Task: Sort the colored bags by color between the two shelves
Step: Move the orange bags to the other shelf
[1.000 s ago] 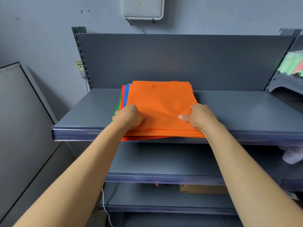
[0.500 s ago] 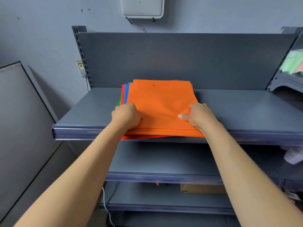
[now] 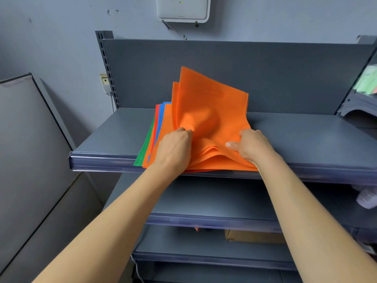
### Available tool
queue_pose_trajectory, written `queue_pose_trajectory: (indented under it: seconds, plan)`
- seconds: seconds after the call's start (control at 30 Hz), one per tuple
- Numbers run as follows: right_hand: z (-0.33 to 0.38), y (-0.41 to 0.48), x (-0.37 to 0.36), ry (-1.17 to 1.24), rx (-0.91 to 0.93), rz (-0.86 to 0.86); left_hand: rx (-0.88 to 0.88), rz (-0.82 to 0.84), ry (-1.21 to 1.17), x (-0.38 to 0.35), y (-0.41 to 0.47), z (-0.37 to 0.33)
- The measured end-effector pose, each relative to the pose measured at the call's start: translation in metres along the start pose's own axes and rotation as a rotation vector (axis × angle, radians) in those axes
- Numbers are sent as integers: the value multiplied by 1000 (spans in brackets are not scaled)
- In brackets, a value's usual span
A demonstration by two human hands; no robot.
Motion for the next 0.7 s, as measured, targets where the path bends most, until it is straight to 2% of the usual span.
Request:
queue_pose_trajectory:
  seconds: [0.1,0.27,0.43,0.7]
  plan:
    - [0,-1,1,3,-1,-16,-12,27,-7,-3,-4,-9]
    - [1,-3,2,-10,10,-11,177,212,13,-15,2,25]
    - [-4,-1,4,0,16,11,287,374,-25,-30,4,38]
    - [-5,4,4,3,0,27,246,359,32,-23,9,35]
Point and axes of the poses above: each hand's wrist, its own y-axis towards the middle knuckle, its own x-axis out of the back of the hand, z = x × y, the point moved 10 cm from there along y, towards the middle knuckle, and after that the axes turned 3 degrees about -y, right-handed, at the moved point
